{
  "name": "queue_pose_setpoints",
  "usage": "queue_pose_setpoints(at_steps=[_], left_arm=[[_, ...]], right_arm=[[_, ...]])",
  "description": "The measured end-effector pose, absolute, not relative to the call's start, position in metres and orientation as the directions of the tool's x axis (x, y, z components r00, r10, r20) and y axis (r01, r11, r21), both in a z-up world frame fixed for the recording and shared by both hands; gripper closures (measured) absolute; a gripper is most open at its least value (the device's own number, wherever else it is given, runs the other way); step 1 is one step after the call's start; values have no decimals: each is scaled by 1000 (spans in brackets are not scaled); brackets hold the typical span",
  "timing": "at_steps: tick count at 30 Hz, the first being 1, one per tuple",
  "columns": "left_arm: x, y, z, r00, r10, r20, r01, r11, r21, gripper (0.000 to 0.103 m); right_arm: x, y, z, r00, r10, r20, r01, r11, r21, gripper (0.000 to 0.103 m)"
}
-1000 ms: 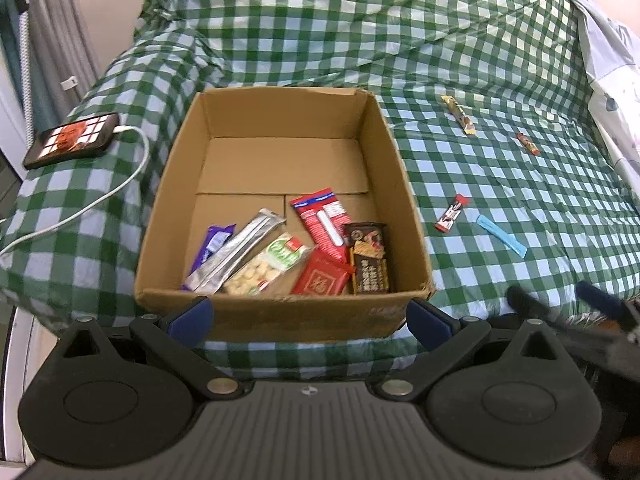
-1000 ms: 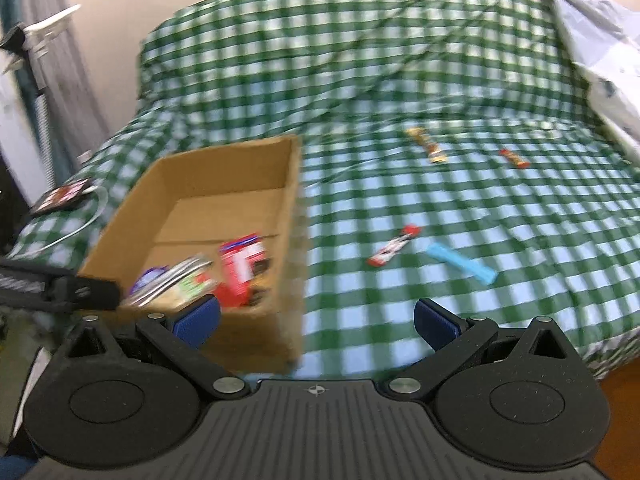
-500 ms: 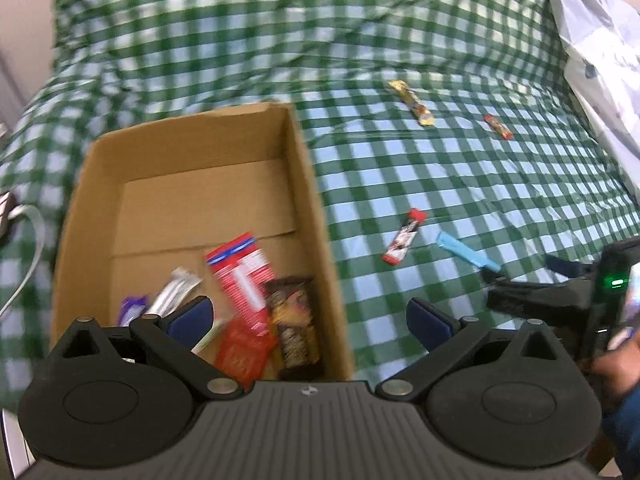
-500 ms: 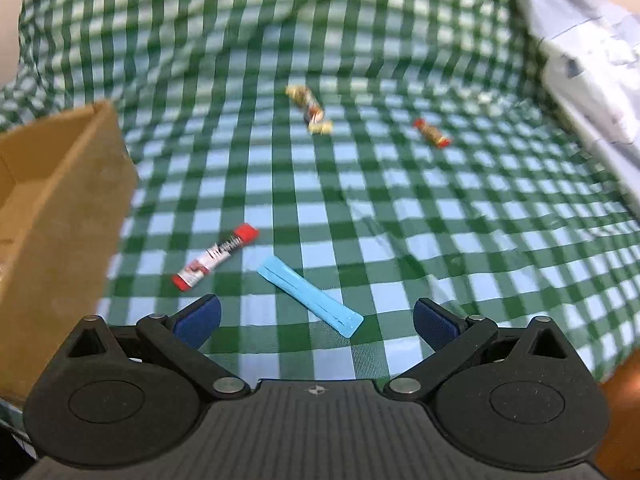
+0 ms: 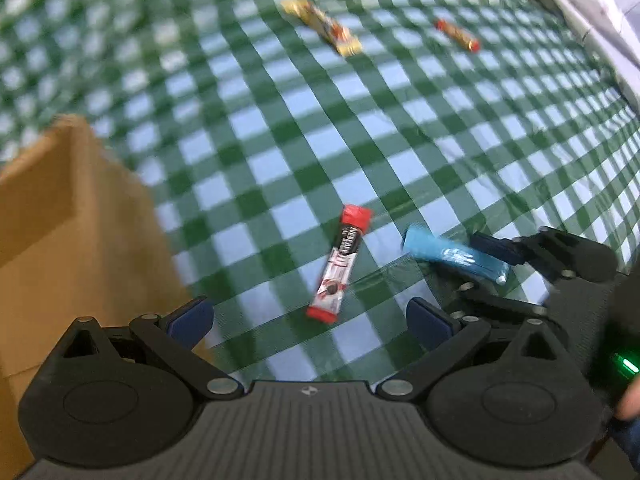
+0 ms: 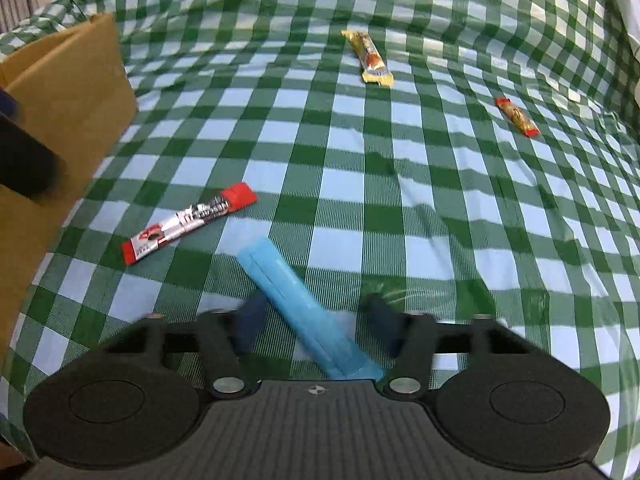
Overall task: Organize snacks
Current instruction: 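Grasp the red Nescafé stick with the left tool while the right tool grasps the blue stick pack, then carry the Nescafé stick and blue stick pack over the cardboard box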
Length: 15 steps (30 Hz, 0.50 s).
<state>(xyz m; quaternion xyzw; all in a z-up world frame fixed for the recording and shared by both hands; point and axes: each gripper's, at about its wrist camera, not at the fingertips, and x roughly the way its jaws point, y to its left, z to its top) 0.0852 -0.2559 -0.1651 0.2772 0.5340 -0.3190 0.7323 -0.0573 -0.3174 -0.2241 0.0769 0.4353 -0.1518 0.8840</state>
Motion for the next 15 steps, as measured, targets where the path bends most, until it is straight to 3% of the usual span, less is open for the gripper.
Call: queue_pose_setpoints(at_steps=[2, 7, 8, 9, 10, 11, 12, 13, 15], left_arm=[[95, -267, -185, 209, -150, -966, 761, 646, 64, 0], [113, -284, -222, 146, -101, -984, 746, 664, 42, 1], [115, -285, -227, 148, -93, -985, 741, 670, 48, 11], [117, -287, -232, 153, -83, -985, 738, 672, 58, 36], [118, -287, -233, 149, -85, -985, 738, 673, 53, 37], [118, -286, -231, 153, -99, -983, 732, 679, 46, 59], [117, -285, -226, 164, -112, -980, 736, 675, 46, 94], [116, -284, -222, 171, -113, -979, 744, 666, 53, 93], [112, -278, -213, 190, -122, -974, 738, 672, 60, 93]], right_arm=[[-62, -325, -224, 583, -200, -788, 361, 932, 30, 73], [-68, -337, -227, 594, -194, -781, 414, 906, 91, 74], [-67, -336, -228, 595, -199, -779, 411, 908, 81, 74], [-66, -334, -229, 595, -208, -776, 409, 910, 70, 74], [-65, -332, -230, 596, -216, -774, 407, 912, 58, 74], [-67, -330, -230, 596, -223, -772, 403, 914, 48, 73], [-67, -327, -230, 596, -231, -769, 398, 917, 33, 74], [-66, -325, -229, 595, -232, -770, 391, 920, 25, 82], [-68, -321, -225, 591, -231, -773, 389, 921, 22, 83]])
